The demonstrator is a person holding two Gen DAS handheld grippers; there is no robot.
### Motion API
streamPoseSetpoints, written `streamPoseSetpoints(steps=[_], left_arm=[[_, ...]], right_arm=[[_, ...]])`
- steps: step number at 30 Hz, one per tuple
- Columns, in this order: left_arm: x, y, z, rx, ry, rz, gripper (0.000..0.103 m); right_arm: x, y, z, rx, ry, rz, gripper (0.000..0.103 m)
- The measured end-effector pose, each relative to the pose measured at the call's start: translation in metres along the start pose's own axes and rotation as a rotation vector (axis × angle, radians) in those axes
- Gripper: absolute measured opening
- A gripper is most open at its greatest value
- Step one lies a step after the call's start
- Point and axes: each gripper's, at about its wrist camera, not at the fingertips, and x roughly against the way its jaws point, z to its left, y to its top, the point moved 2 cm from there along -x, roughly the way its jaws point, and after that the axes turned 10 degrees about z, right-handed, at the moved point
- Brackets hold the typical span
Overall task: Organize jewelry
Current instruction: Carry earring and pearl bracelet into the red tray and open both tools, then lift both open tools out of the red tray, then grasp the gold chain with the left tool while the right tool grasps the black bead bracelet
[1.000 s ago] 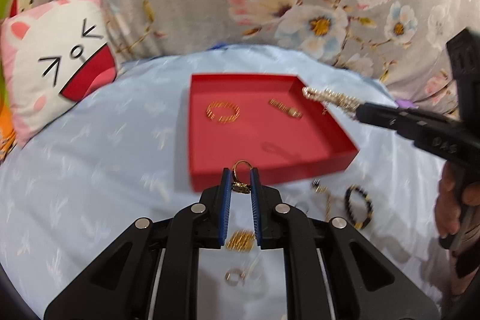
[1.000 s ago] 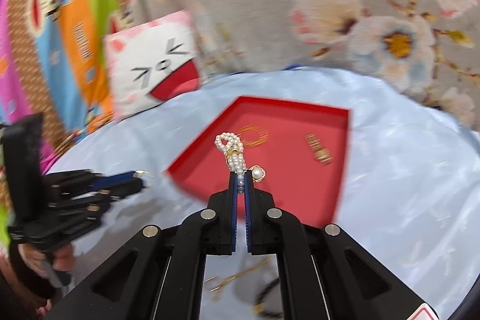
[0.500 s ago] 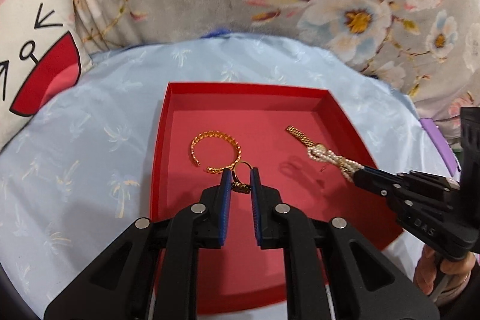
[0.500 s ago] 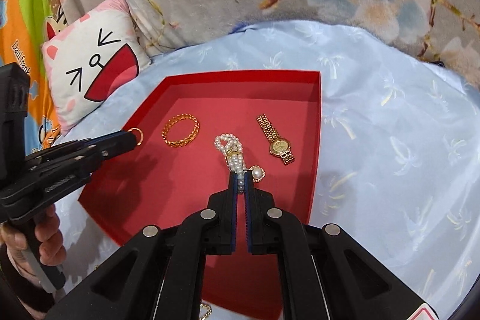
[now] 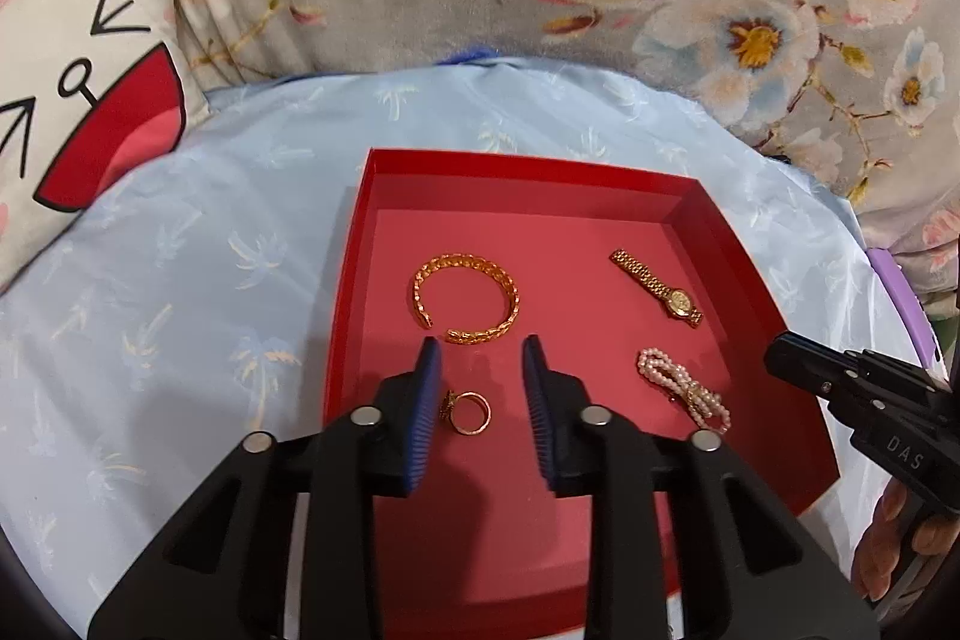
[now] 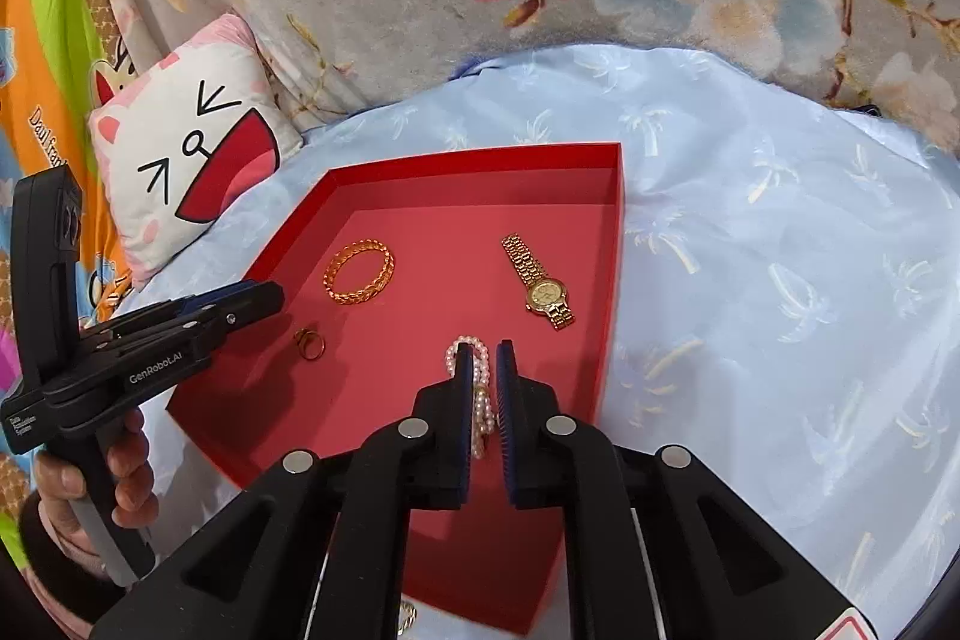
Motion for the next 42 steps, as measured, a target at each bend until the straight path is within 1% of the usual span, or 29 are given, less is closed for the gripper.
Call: streamPoseSetpoints(steps=[2,4,6,10,11,13,16,18,21,24,26,30,34,38,39,41,42], left_arm=[[0.011,-0.003,-0.002,-0.010,0.009,-0.021,0.036],[0.024,-0.008,-0.002,-0.018,0.001,-0.036,0.038],[0.038,-0.018,-0.001,-0.021,-0.001,-0.044,0.047],[0.058,-0.046,0.001,-0.036,0.002,-0.046,0.050],[0.060,-0.053,0.001,-0.039,0.000,-0.041,0.053],[0.065,-0.070,0.002,-0.044,0.006,-0.026,0.054],[0.072,-0.096,0.000,-0.065,0.032,-0.024,0.054],[0.075,-0.111,-0.003,-0.073,0.035,-0.023,0.056],[0.074,-0.136,-0.006,-0.067,0.016,-0.004,0.058],[0.071,-0.153,-0.011,-0.080,0.037,0.007,0.058],[0.068,-0.163,-0.012,-0.075,0.051,0.015,0.058],[0.062,-0.172,-0.008,-0.039,0.008,0.056,0.058],[0.060,-0.171,-0.006,-0.020,0.011,0.058,0.058],[0.052,-0.165,-0.008,-0.009,0.016,0.078,0.057],[0.051,-0.163,-0.010,-0.011,0.014,0.075,0.054],[0.048,-0.160,-0.013,-0.024,0.030,0.080,0.052],[0.046,-0.159,-0.015,-0.034,0.032,0.082,0.049]], right_arm=[[0.011,-0.007,0.000,0.004,0.001,-0.012,0.012],[0.021,-0.015,0.000,0.004,0.000,-0.020,0.017],[0.034,-0.025,-0.001,0.004,-0.002,-0.030,0.025],[0.056,-0.050,-0.001,0.011,0.006,-0.037,0.028],[0.060,-0.056,-0.001,0.014,0.004,-0.036,0.029],[0.066,-0.068,0.000,0.020,-0.015,-0.035,0.030],[0.073,-0.093,0.001,0.031,-0.053,-0.024,0.035],[0.075,-0.107,0.001,0.026,-0.058,-0.012,0.036],[0.073,-0.129,0.001,0.006,-0.039,0.022,0.036],[0.070,-0.146,0.003,0.000,-0.035,0.043,0.036],[0.069,-0.155,0.004,-0.010,-0.015,0.056,0.036],[0.065,-0.162,0.008,-0.011,-0.002,0.068,0.036],[0.061,-0.166,0.011,-0.003,0.000,0.073,0.036],[0.059,-0.165,0.012,-0.001,0.000,0.078,0.036],[0.059,-0.165,0.012,-0.002,-0.004,0.076,0.036],[0.059,-0.164,0.010,-0.003,-0.015,0.074,0.036],[0.059,-0.164,0.010,-0.005,-0.015,0.074,0.036]])
